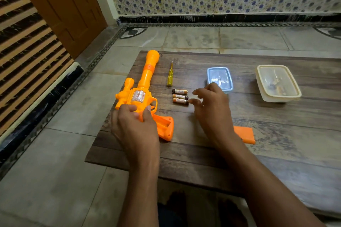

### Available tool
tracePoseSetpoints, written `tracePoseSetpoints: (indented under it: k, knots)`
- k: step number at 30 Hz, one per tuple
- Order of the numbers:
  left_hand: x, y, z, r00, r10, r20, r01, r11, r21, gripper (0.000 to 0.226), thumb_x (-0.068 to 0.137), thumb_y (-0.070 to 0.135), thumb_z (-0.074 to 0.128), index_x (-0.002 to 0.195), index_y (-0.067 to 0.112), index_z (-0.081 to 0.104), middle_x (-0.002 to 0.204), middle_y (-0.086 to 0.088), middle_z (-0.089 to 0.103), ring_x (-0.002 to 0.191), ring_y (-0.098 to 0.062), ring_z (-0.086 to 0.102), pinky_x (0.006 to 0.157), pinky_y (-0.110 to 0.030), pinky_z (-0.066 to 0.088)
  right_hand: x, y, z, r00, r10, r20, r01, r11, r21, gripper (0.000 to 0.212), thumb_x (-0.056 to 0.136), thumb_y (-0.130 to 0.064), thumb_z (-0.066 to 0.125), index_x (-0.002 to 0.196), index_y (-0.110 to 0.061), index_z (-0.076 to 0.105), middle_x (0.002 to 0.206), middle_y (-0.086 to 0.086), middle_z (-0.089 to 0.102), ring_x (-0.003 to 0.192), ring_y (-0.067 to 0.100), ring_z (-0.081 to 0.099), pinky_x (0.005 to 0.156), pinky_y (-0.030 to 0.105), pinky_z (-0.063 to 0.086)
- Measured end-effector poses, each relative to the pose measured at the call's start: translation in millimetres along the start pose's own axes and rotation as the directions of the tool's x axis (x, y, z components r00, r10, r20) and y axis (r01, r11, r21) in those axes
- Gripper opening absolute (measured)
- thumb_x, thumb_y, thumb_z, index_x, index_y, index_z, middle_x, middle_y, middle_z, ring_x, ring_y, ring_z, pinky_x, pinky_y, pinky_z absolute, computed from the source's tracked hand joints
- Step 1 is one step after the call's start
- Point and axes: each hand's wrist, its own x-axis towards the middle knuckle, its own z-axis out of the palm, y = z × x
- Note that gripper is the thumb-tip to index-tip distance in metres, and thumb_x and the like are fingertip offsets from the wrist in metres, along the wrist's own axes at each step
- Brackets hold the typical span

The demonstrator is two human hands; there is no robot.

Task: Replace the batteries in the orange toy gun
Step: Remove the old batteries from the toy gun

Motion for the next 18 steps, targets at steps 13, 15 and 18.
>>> tracePoseSetpoints:
  k: [13, 15, 18]
  knots:
    - [-16.8, 24.8, 60.0, 0.889, 0.334, 0.314, -0.261, 0.932, -0.251, 0.013, 0.093, 0.007, 0.073, 0.104, 0.013, 0.076, 0.096, -0.003, 0.076, 0.082, -0.012, 0.07, 0.077, -0.035, 0.061, 29.2, 50.5, -16.0, 0.988, 0.116, 0.104, -0.088, 0.967, -0.238, 0.039, 0.092, -0.022, 0.072, 0.131, -0.021, 0.07, 0.163, 0.02, 0.034, 0.145, 0.043, 0.036, 0.111, 0.055, 0.04]
    - [-17.6, 26.0, 60.1, 0.884, 0.349, 0.31, -0.279, 0.928, -0.248, 0.013, 0.094, 0.006, 0.073, 0.104, 0.013, 0.076, 0.097, -0.003, 0.076, 0.082, -0.011, 0.07, 0.077, -0.03, 0.059, 29.5, 50.6, -19.2, 0.978, 0.151, 0.143, -0.123, 0.975, -0.183, 0.044, 0.093, -0.018, 0.07, 0.137, -0.018, 0.066, 0.162, 0.023, 0.034, 0.141, 0.045, 0.043, 0.111, 0.051, 0.044]
    - [-19.4, 27.0, 60.2, 0.874, 0.361, 0.326, -0.292, 0.926, -0.241, 0.012, 0.095, 0.007, 0.071, 0.105, 0.013, 0.076, 0.099, -0.003, 0.076, 0.085, -0.012, 0.07, 0.076, -0.023, 0.056, 27.3, 49.1, -24.6, 0.982, 0.16, 0.104, -0.138, 0.971, -0.198, 0.037, 0.088, -0.007, 0.07, 0.125, -0.007, 0.072, 0.154, 0.025, 0.046, 0.129, 0.046, 0.055, 0.101, 0.049, 0.051]
